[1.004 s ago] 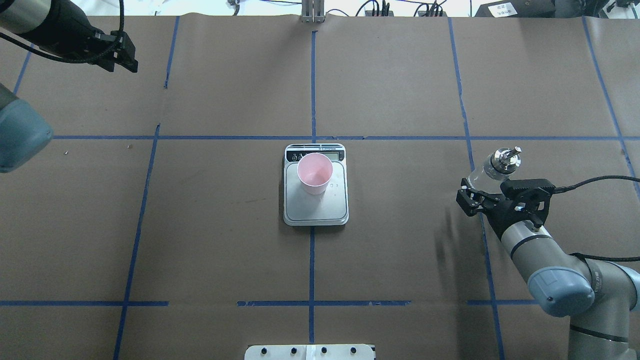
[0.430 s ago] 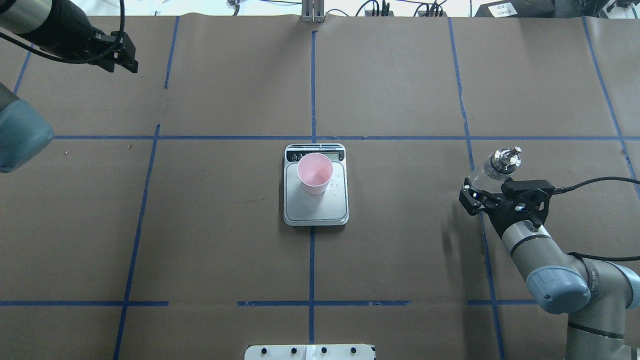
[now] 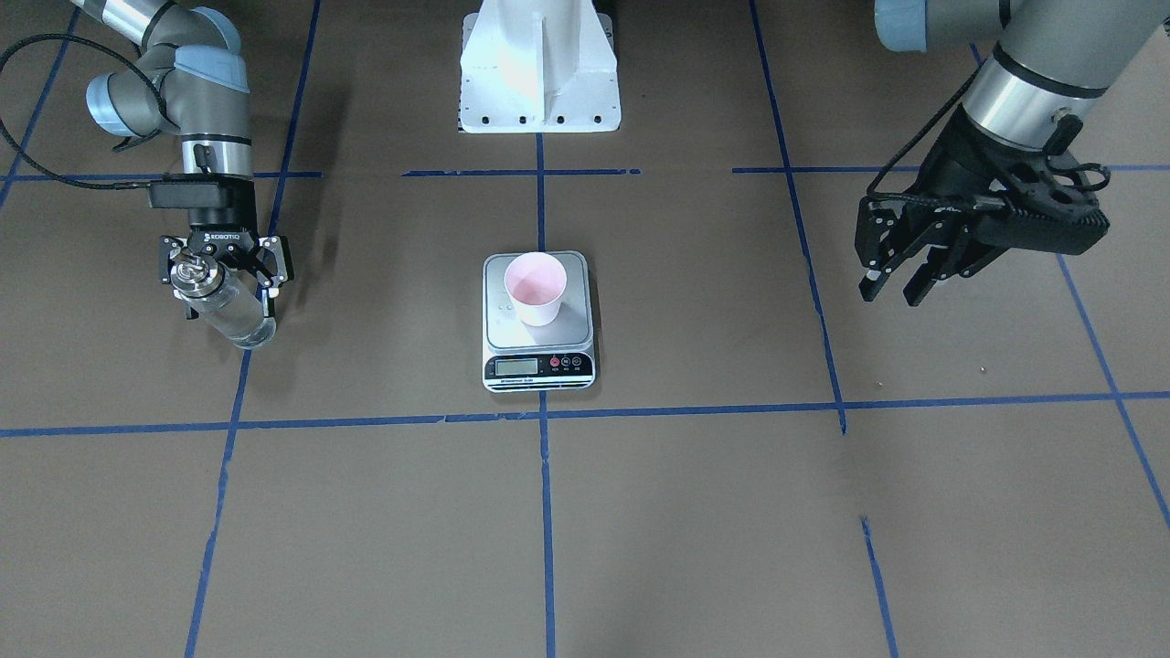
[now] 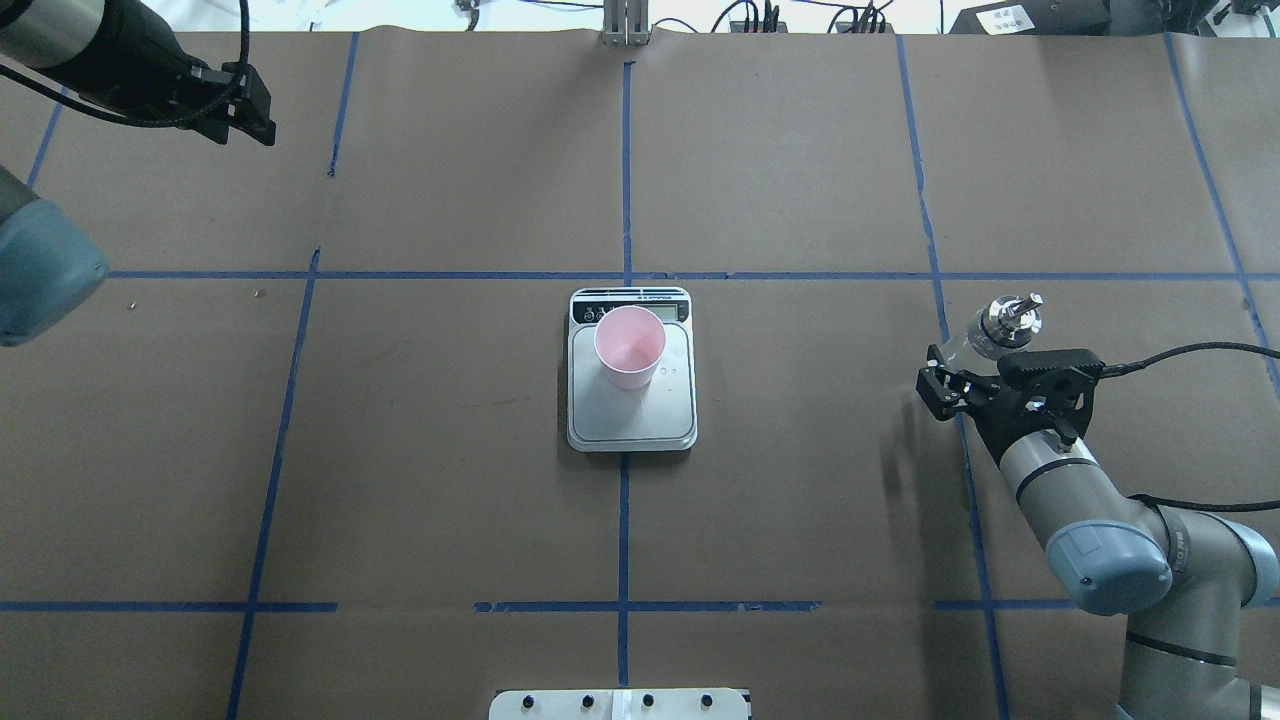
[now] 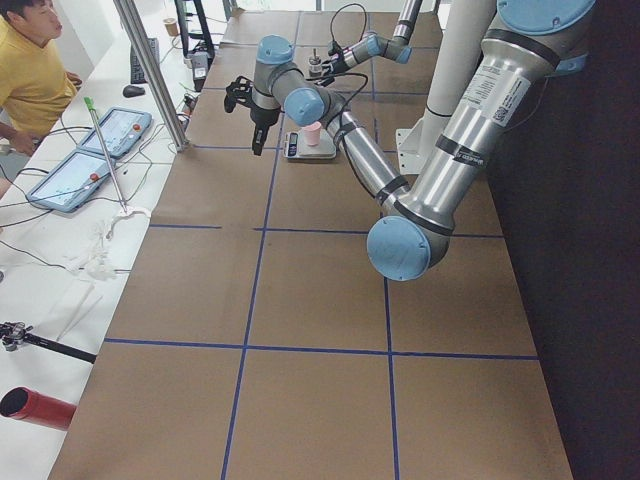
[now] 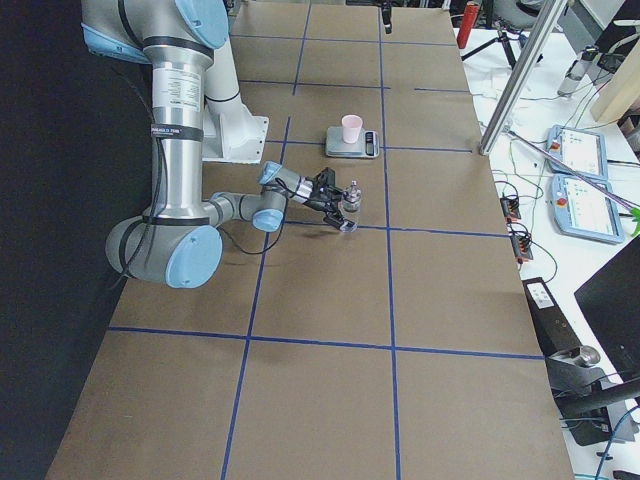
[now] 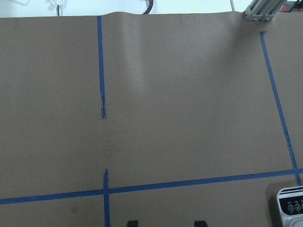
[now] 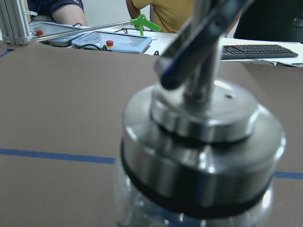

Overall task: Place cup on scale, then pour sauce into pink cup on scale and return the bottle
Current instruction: 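Grasp the glass bottle's neck with the right gripper and lift it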

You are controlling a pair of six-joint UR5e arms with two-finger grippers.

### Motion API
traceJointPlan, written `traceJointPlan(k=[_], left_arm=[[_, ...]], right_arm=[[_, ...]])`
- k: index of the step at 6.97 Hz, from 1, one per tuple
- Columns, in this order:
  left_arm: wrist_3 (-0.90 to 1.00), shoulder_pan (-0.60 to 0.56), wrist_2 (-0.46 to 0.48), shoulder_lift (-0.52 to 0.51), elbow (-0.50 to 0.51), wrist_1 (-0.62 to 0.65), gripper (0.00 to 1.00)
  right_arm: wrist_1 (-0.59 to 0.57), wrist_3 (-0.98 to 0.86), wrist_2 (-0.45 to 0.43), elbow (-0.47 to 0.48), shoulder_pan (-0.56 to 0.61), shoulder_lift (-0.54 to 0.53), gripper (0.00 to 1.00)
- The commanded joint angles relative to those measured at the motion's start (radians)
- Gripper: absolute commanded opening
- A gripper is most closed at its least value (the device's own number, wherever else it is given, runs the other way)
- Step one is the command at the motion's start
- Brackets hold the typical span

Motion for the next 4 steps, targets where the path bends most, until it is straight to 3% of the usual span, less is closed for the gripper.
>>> traceJointPlan(k=[1, 2, 3, 4], left_arm=[[0.000, 0.001, 0.003, 0.000, 0.002, 0.001, 0.50], [0.000, 0.001, 0.020, 0.000, 0.002, 0.001, 0.50], [0.000, 0.001, 0.020, 0.000, 0.000, 0.002, 0.50], [0.000, 0.001, 0.022, 0.000, -0.001, 0.008, 0.50]], right_arm=[[0.001, -0.003, 0.000, -0.002, 0.005, 0.015, 1.00], [0.001, -0.003, 0.000, -0.004, 0.006, 0.015, 0.97], [0.002, -0.003, 0.000, -0.015, 0.008, 0.015, 0.89], [0.005, -0.002, -0.002, -0.016, 0.008, 0.016, 0.50]])
